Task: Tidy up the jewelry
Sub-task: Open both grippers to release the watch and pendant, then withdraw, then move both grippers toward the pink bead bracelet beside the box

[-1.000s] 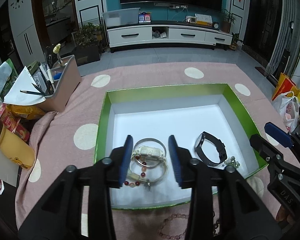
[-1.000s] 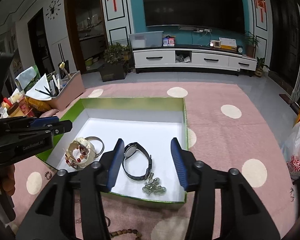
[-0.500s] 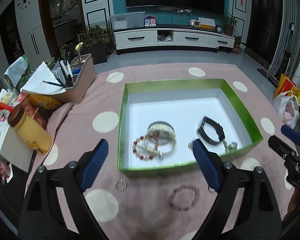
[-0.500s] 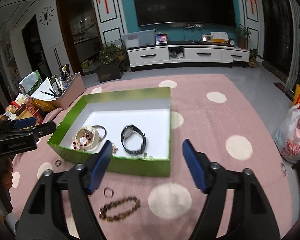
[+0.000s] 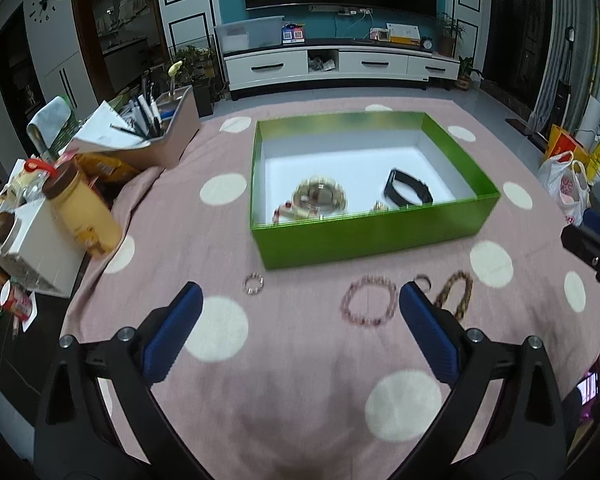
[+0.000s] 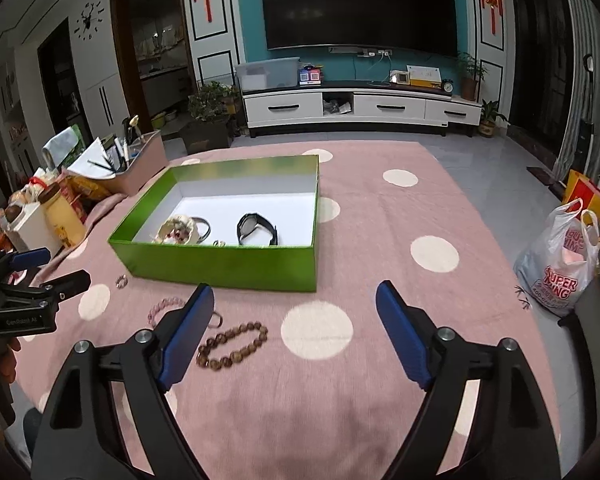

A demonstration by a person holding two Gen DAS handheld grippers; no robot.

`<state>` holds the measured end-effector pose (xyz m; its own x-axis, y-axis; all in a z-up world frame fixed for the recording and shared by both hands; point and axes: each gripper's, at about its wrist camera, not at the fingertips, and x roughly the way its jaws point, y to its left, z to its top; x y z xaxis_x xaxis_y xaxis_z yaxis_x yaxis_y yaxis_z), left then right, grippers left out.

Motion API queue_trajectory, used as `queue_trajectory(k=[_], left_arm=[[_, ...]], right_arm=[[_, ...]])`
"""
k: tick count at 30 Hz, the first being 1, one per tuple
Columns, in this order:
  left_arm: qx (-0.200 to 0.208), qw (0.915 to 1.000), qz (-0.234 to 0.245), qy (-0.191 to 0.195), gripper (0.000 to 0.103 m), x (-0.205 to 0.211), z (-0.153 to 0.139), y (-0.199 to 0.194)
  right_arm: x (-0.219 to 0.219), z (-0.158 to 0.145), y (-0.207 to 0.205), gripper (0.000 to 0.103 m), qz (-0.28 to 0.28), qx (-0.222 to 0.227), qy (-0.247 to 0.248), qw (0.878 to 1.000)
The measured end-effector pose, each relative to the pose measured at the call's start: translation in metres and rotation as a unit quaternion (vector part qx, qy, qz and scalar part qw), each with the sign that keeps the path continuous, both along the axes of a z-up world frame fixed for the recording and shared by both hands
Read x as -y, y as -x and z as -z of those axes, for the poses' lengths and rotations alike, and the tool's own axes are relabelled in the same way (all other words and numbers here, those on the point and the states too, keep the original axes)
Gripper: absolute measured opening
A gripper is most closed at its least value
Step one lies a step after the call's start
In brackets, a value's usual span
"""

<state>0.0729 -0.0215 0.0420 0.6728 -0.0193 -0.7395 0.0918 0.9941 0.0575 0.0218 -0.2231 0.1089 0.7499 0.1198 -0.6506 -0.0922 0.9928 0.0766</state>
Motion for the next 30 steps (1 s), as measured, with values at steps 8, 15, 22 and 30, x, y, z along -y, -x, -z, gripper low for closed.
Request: queue_trajectory(k=[8,15,22,30], left_arm=[[-0.019,0.9998,-0.008,0.009,0.101,-0.011,0.014,0.025],[-0.030,0.9990,-0.023,0.024,0.101,-0.022,0.023,0.038],[-0.033,0.9983,-0.033,0.036,0.101,-0.028,0.033,0.050],[-0.050,0.9966,-0.035,0.055,0.101,-0.036,0.052,0.051]], right_arm=[[-0.008,-0.007,0.022,0.087,-0.003,0.012,0.014,1.000],[-0.015,-0.005,0.029,0.089,-0.008,0.005,0.018,1.000],[-0.017,0.019,0.032,0.089,-0.034,-0.034,-0.016,0.999],[-0.023,0.057,0.036,0.089,-0.054,-0.081,-0.044,0.994]])
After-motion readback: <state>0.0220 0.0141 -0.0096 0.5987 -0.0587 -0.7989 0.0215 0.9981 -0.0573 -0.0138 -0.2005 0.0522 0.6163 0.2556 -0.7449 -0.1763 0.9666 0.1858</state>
